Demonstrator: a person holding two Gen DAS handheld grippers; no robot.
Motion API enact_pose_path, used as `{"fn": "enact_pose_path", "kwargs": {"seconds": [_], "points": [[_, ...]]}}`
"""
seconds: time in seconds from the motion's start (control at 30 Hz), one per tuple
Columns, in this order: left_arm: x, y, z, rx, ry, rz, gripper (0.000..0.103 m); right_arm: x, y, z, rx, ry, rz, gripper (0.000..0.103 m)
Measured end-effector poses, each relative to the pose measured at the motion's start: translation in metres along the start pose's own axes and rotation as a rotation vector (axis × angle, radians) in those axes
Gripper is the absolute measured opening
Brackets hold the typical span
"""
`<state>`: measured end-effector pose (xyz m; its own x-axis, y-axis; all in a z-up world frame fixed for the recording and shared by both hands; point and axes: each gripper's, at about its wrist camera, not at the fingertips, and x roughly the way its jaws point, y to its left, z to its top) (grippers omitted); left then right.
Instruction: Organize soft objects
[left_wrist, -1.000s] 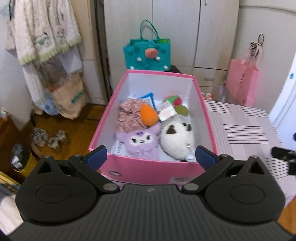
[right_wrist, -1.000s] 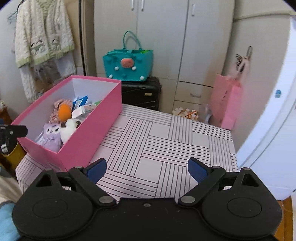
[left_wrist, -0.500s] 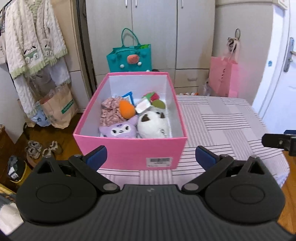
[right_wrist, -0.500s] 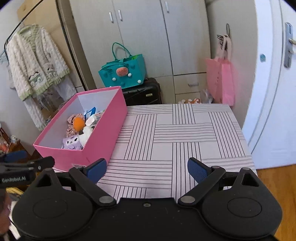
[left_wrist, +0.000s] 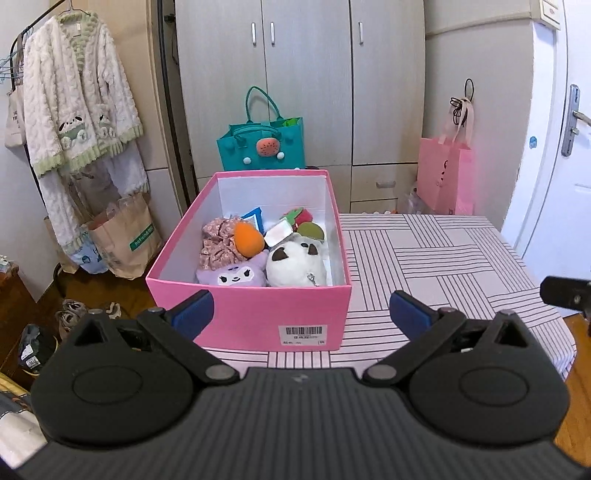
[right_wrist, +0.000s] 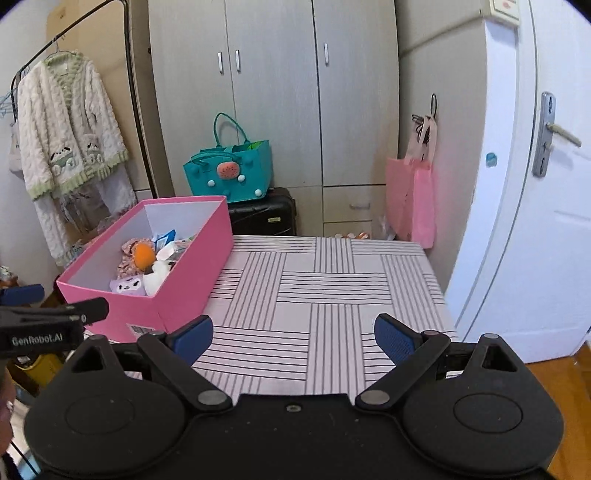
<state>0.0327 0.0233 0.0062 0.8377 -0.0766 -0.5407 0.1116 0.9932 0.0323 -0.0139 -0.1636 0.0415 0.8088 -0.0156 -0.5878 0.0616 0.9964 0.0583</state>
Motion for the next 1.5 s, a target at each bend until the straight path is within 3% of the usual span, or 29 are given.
{"fn": "enact_pose_path", "kwargs": {"seconds": [0.73,1.5], "points": [[-0.005,-0.001,-0.015,-0.003,-0.020,0.036,0.103,-0.013,-0.001,-0.021,-0.032,-0.099,-0.110,0.097],[-0.017,-0.006,-0.019,0.004,-0.066,0.019,0.103,-0.021,-0.005,-0.027,-0.034,-0.133,-0.129,0.097]]}}
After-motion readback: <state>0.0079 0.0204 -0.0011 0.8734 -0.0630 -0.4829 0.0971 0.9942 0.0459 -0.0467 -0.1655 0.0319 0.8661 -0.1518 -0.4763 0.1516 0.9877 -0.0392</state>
